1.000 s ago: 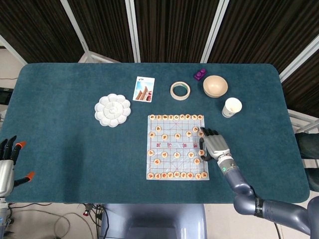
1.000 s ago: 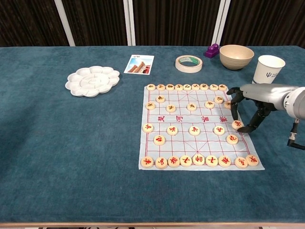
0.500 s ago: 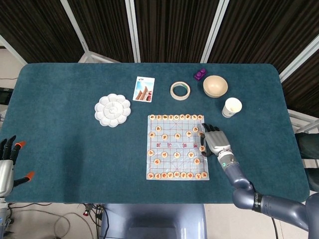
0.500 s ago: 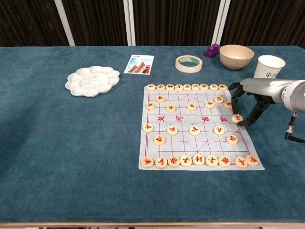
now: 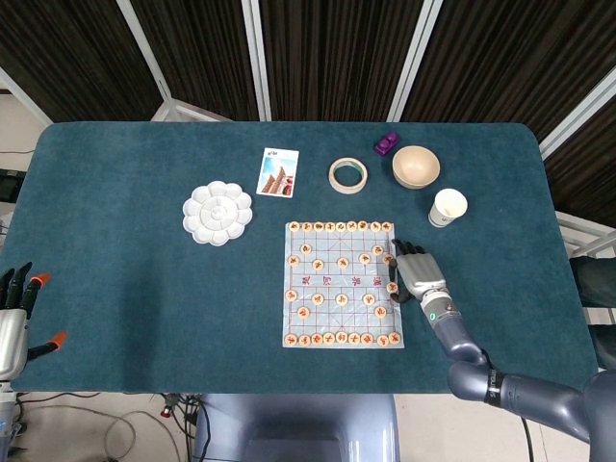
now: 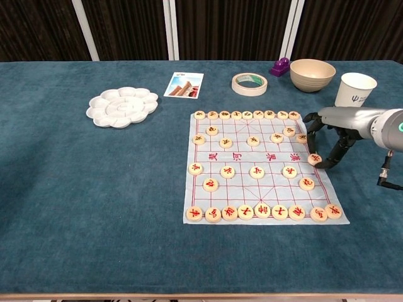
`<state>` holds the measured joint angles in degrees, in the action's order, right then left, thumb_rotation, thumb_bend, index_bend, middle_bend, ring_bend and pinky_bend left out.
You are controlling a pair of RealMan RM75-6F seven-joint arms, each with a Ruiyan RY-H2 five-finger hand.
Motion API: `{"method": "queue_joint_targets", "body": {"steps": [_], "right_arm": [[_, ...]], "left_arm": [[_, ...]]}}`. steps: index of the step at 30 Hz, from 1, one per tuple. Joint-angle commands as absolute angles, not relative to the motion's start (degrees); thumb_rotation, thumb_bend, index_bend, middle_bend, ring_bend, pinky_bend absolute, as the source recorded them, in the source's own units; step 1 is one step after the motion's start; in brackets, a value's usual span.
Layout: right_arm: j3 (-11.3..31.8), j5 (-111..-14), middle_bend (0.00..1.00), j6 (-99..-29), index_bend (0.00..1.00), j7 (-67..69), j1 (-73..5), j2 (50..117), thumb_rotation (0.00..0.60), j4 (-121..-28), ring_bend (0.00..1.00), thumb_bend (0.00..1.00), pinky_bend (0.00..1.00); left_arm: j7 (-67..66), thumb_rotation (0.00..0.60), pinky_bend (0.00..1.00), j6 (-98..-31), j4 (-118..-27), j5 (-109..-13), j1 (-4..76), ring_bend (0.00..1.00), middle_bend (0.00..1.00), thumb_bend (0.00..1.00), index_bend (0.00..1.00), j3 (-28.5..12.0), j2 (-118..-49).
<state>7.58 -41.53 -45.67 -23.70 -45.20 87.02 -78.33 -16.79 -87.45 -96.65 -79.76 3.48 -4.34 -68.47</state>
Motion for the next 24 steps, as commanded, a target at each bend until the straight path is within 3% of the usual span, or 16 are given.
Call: {"method": "queue_joint_targets", "body": {"steps": [1, 24], "right_arm": [[7.53, -41.36, 0.01, -45.65, 0.57, -23.79, -45.38, 87.29, 0.6, -78.01, 0.07, 0.35, 0.14], [6.93, -39.82, 0.01, -45.25, 0.51, -23.86, -45.95, 87.58, 0.6, -77.37, 0.07, 0.35, 0.14]], "left_arm": [[-16.84, 0.6, 0.0, -87.36, -96.63, -79.7, 3.5, 0.0, 0.02, 0.0, 0.18, -4.32, -68.49], [-17.34, 0.6, 0.0, -87.03, -96.47, -79.57, 3.68, 0.0, 0.02, 0.0, 0.18, -4.22, -68.79]]}}
